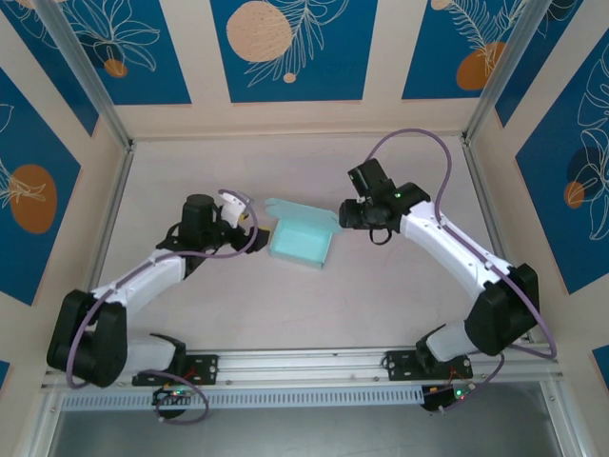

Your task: Fold the paper box

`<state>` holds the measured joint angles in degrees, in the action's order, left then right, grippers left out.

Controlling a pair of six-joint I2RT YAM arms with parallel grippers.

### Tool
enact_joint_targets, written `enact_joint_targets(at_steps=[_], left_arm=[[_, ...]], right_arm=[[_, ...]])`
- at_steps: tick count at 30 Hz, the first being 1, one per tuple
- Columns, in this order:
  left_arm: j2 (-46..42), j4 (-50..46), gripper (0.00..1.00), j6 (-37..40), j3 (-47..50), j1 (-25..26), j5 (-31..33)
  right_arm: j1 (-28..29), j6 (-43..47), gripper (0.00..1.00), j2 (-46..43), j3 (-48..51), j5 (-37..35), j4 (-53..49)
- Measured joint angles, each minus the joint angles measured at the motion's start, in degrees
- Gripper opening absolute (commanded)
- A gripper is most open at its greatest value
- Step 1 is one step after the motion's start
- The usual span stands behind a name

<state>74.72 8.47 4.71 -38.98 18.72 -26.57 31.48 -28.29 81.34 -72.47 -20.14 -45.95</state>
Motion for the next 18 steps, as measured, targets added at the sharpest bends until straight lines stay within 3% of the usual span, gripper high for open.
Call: enact_joint_targets(at_steps=[3,8,12,18], left_arm=[[4.7,-0.1,0.85,5.4,-2.1,-2.4,-5.7],[10.1,-1.4,0.78,12.5,-9.1,-4.2,-11.5],[13.1,-1.9,0.68,15.3,-13.2,-4.2,-13.9],[15.6,-3.7,0.63,16.5,-14.3,-3.7,-14.3]], right_arm=[[2.3,1.1,0.58,-3.7,0.9,0.1,-0.1],[2.6,3.7,0.59,-5.9,1.4,2.6,0.4],[2.6,5.9,0.57,-1.8,1.0,3.1,0.8],[2.8,8.8,0.55,7.6,-1.7,3.2,1.3]])
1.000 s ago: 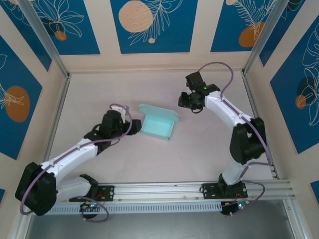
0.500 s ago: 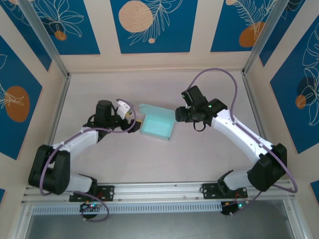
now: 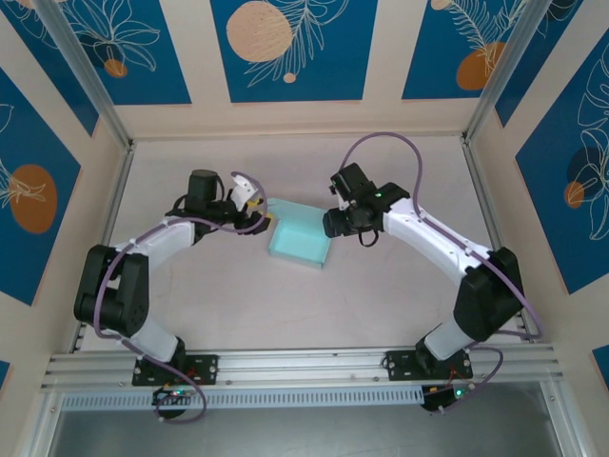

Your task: Fold the paper box

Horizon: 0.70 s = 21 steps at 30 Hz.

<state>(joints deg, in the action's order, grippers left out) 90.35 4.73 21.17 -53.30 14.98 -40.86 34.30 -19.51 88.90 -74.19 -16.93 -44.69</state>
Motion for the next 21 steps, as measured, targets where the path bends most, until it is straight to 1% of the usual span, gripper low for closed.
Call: enact_joint_targets(at_steps=[2,8,13,15,16,19,21], left_arm=[[0.1,0.0,0.58,0.0,0.0,0.5,0.6],[2.7,0.3,0.55,-1.1,0.0,1.9,2.8],[4.4,0.2,0.42,-2.2,-0.9,3.2,5.4],[5.0,0.3,0.4,-3.0,-1.8,3.6,6.6],[5.1,0.4,0.38,-3.3,-2.1,3.8,7.2],[5.6,0.4,0.37,-4.4,-2.6,4.4,8.4],[6.0,0.4,0.34,-4.9,-2.8,5.0,9.0]], right_arm=[[0.2,0.3,0.52,1.5,-0.7,0.0,0.2],[0.6,0.7,0.43,3.4,-1.8,-0.3,1.1],[0.6,0.1,0.37,4.9,-1.9,-1.1,2.4],[0.6,-0.2,0.36,5.7,-1.9,-1.4,2.6],[0.6,-0.4,0.35,6.1,-2.0,-1.6,2.7],[0.6,-0.8,0.33,7.0,-2.2,-2.4,2.9],[0.6,-1.2,0.32,7.2,-2.2,-2.9,2.9]])
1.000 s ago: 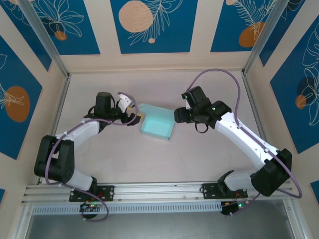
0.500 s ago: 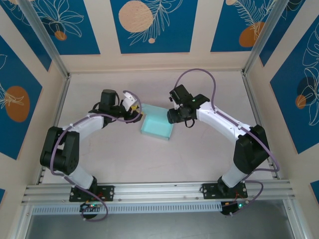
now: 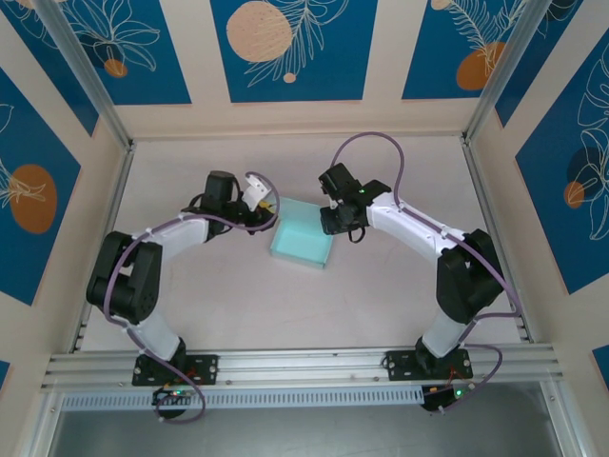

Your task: Fold the paper box

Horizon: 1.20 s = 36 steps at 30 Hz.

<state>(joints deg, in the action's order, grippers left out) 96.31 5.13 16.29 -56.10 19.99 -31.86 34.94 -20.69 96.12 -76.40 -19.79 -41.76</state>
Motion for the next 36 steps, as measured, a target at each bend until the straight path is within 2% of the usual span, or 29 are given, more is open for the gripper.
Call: enact_joint_targets(at_steps=[7,10,16,25,36], left_arm=[[0.9,1.2,0.08,-4.3,0.0,3.2,3.5],[0.8,3.7,0.04,-7.7,1.0,3.7,6.1],[-2.2,8.0,0.03,-14.8,5.3,5.2,11.7],[-5.5,16.0,0.06,-21.8,12.1,11.2,23.9],[-5.5,22.9,0.14,-29.7,16.1,14.2,36.3]], right_arm=[[0.3,-1.1,0.3,0.0,0.0,-2.3,-0.1],[0.4,-2.1,0.26,0.0,0.0,-3.3,0.0],[1.4,-4.7,0.22,0.0,0.4,-4.7,0.4],[4.2,-9.4,0.01,0.6,1.5,-10.3,1.9],[8.5,-14.3,0.0,1.6,6.7,-16.6,10.3]])
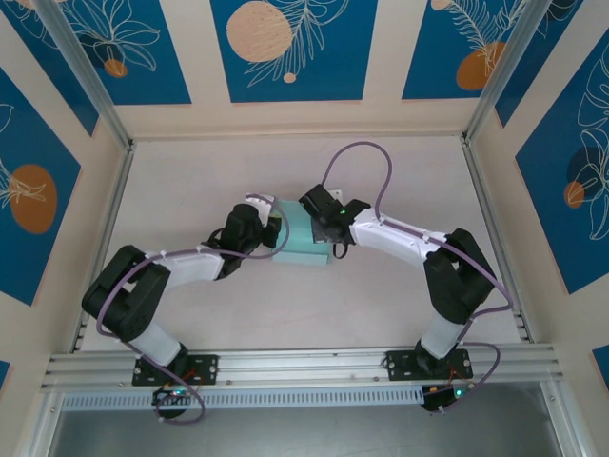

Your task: Fold the paper box

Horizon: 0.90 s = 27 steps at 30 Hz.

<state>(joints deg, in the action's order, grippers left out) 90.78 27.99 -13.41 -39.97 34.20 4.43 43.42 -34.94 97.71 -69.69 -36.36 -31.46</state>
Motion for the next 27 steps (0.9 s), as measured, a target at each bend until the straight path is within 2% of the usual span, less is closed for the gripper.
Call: enact_joint_targets(at_steps=[3,4,6,10,15,27], left_arm=[[0.0,0.2,0.28,-1.5,0.1,0.1,1.5],[0.0,0.1,0.29,-1.8,0.1,0.1,1.7],[-0.2,-0.1,0.28,-2.8,0.1,0.1,2.0],[-1.4,-2.0,0.18,-4.1,0.2,0.2,2.8],[-2.3,-4.0,0.22,-6.1,0.2,0.2,3.2],[-3.8,-4.2,0.22,-13.4,1.9,0.2,3.1]], right_arm=[[1.3,-0.3,0.0,0.0,1.0,-1.9,2.3],[1.7,-0.4,0.0,0.0,1.2,-2.3,2.8],[2.4,-0.4,0.0,0.0,1.3,-3.0,3.5],[2.7,-0.4,0.0,-0.1,1.6,-4.0,4.3],[2.7,-0.4,0.0,-0.1,1.9,-4.3,5.4],[4.8,-2.5,0.0,0.0,2.0,-6.4,5.6]])
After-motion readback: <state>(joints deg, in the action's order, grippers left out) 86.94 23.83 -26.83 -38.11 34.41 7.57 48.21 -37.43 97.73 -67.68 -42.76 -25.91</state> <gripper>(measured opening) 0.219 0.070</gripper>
